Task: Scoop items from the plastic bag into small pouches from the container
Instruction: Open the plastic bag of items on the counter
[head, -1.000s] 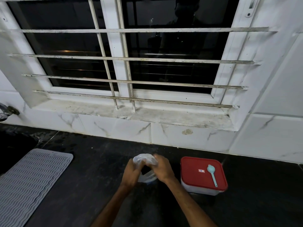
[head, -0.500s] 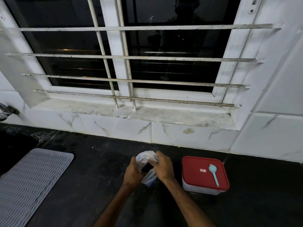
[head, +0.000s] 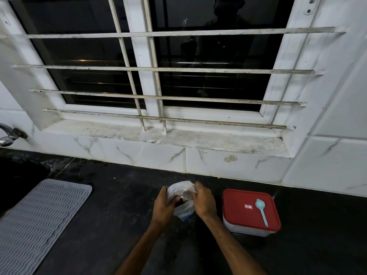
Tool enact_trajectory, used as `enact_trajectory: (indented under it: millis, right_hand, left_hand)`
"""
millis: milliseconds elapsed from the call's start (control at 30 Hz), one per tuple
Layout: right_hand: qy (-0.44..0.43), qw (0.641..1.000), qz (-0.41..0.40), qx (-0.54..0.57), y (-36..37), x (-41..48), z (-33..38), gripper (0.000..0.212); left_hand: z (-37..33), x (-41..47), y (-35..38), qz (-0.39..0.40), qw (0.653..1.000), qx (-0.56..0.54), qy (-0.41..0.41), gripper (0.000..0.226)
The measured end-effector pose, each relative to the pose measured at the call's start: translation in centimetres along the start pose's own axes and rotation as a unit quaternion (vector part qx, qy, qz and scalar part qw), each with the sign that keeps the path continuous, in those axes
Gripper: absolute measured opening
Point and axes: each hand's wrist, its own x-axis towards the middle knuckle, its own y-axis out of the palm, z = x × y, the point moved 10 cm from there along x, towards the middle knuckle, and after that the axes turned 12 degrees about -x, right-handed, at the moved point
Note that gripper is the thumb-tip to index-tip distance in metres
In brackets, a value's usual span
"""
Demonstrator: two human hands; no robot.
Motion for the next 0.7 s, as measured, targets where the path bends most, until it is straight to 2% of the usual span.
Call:
enact_trajectory:
  millis: [100,233,467,633,700]
  right_hand:
    - [0.013,1.0,0.008,0.011,0.3,-0.1,-0.4,0.021]
    - [-0.007,0.998,0.039,0.041,1.0,0.0,0.0,0.012]
    - [-0.017,0.997,0.055,0.057,1.6,0.1,0.4,0.014]
    - [-0.012,0.994,0.047,0.101,1.6,0.4,0.7,0.018]
    - [-0.011,0.994,0.044,0.1,1.7,0.7,0.7,0.017]
  left_hand:
    - [0.6,-0.1,-0.1,0.0,1.0,-0.019,-0.005,0.017]
    - [2.1,-0.2,0.2,0.024,0.997,-0.037,-0.064,0.035]
    - [2.1,0.1,0.2,0.048,0.997,-0.015,-0.064,0.056]
    - [2.1,0.0,-0.3,0.039,0.996,-0.055,-0.06,0.032]
    - [2.2,0.2,-0.5,0.039,0.997,-0.03,-0.056,0.021]
